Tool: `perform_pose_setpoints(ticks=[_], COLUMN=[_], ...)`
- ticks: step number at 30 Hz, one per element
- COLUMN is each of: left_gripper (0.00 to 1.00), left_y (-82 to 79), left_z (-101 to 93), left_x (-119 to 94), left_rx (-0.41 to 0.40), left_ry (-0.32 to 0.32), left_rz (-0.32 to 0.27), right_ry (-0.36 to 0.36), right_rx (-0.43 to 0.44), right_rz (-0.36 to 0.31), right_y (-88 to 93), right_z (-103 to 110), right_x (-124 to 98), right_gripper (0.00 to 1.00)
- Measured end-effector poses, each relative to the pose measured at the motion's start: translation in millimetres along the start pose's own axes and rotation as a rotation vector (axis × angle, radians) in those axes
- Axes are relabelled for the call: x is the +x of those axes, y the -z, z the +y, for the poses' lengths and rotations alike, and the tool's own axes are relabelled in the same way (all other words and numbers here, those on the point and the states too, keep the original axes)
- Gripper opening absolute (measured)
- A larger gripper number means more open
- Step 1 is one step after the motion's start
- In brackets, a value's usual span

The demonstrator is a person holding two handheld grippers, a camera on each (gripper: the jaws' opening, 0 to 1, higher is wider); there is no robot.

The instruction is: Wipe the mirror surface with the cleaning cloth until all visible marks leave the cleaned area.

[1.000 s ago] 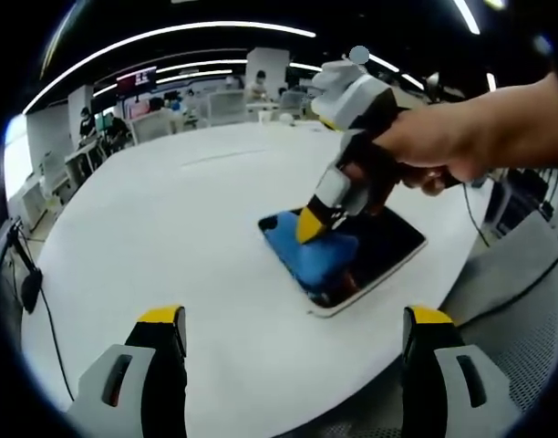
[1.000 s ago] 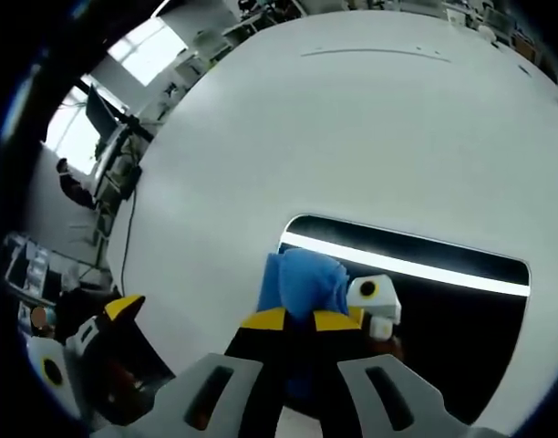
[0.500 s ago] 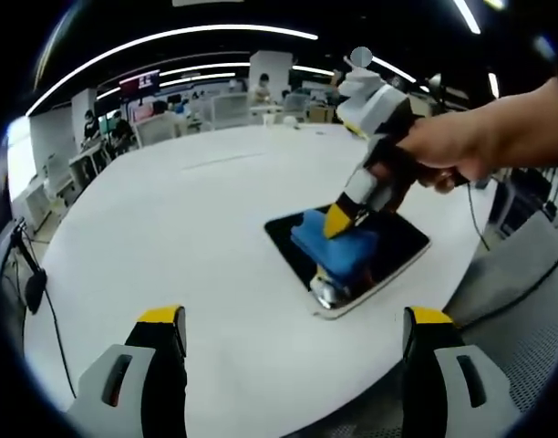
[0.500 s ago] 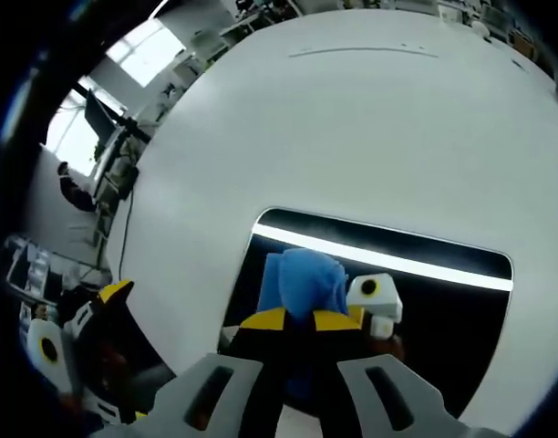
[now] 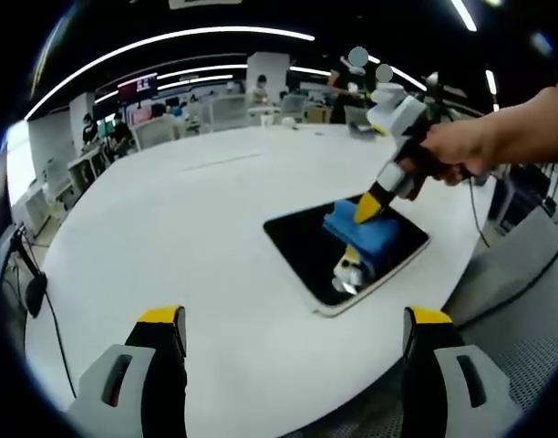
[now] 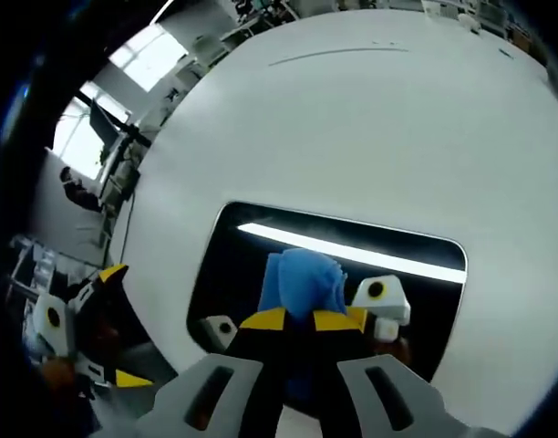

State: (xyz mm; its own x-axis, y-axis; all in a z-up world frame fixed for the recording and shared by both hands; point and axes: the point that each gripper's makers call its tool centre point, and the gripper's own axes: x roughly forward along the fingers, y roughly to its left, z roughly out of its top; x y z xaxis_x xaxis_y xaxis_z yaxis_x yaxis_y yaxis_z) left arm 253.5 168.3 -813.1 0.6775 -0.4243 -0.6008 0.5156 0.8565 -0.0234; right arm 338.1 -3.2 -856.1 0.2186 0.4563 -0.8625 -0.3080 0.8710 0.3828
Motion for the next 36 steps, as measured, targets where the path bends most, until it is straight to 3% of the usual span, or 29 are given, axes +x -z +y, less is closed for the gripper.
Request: perform_pose_setpoints(ticks=[8, 17, 27, 34, 36], left_gripper=[1.00, 1.00, 1.00, 1.00, 1.00], left_y=[-7.0, -10.4, -3.9, -2.5, -6.1], left_z=[4.8, -1.5, -10.2, -8.6, -6.8], left_x=[-0.5, 0.3, 3.4, 3.1, 2.0], left_rx=[0.001, -0.050, -0.068, -0.089, -0.100], left_ry=[-0.022, 0.019, 0.072, 0.065, 0.064], left_rz=[-0.041, -0.052, -0.015, -0.005, -0.025], right_ry=[-0.022, 0.016, 0.101, 0.141, 0.142], right_rx=[-0.015, -0.015, 0.020, 0.029, 0.033], right_rz=[0.002, 0.034, 0.040, 0.053, 0.057], right_y=[1.3, 2.3, 8.7, 11.5, 10.7], right_z=[-2.9, -18.6, -42.3, -54.4, -57.3], right_x=[-2.0, -8.2, -21.9, -26.9, -27.1], right_gripper=[0.02, 0.02, 0.02, 0.02, 0.02])
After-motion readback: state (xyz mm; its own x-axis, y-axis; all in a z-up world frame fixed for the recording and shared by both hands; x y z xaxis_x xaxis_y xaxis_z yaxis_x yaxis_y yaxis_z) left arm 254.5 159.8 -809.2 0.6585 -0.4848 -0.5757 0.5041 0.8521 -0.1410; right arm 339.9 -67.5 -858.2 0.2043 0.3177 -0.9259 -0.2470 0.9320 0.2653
